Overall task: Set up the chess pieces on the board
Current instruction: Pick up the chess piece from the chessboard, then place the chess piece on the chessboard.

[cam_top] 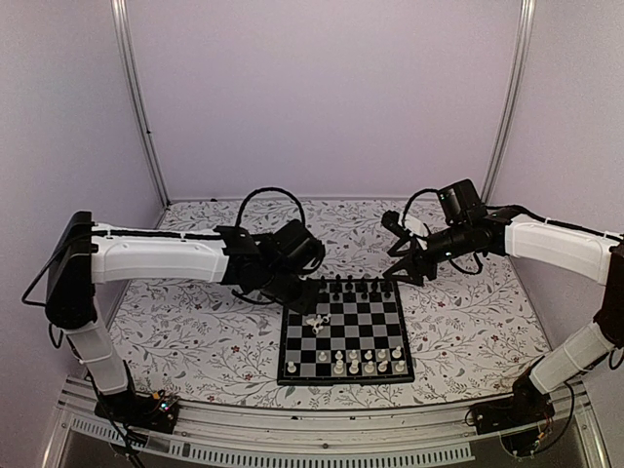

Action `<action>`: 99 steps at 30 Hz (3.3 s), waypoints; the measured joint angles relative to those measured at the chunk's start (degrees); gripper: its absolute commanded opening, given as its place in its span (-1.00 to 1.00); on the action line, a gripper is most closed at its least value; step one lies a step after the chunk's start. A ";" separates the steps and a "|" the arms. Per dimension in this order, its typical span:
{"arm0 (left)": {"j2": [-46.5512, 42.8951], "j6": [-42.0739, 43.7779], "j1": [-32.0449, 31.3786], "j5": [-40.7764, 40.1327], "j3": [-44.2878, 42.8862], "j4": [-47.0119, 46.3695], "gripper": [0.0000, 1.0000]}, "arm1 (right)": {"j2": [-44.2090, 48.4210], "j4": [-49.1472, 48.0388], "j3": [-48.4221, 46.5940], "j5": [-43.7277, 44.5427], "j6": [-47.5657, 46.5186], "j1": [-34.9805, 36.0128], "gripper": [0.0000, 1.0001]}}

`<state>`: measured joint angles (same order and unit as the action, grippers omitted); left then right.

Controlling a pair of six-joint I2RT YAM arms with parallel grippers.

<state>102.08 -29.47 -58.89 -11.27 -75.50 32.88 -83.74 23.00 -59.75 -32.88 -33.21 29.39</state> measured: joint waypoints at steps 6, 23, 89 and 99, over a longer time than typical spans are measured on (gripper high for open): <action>0.26 2.45 3.67 5.33 0.76 -2.29 -0.25 | 0.00 0.11 0.00 0.02 -0.26 0.00 0.36; 11.78 9.05 2.89 12.94 -4.68 -2.47 -0.45 | -0.02 0.13 0.00 0.07 -0.55 0.00 0.36; 3.91 9.03 -5.27 11.08 -3.04 7.52 -1.00 | -1.03 0.61 0.00 0.24 -1.14 0.00 0.36; 5.11 8.39 -6.73 11.93 -1.55 8.98 -1.00 | -1.09 0.87 0.00 0.26 -1.14 0.00 0.37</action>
<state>107.20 -21.08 -65.63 0.67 -77.06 41.87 -84.84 23.88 -59.75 -32.62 -34.35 29.39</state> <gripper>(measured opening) 0.073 0.682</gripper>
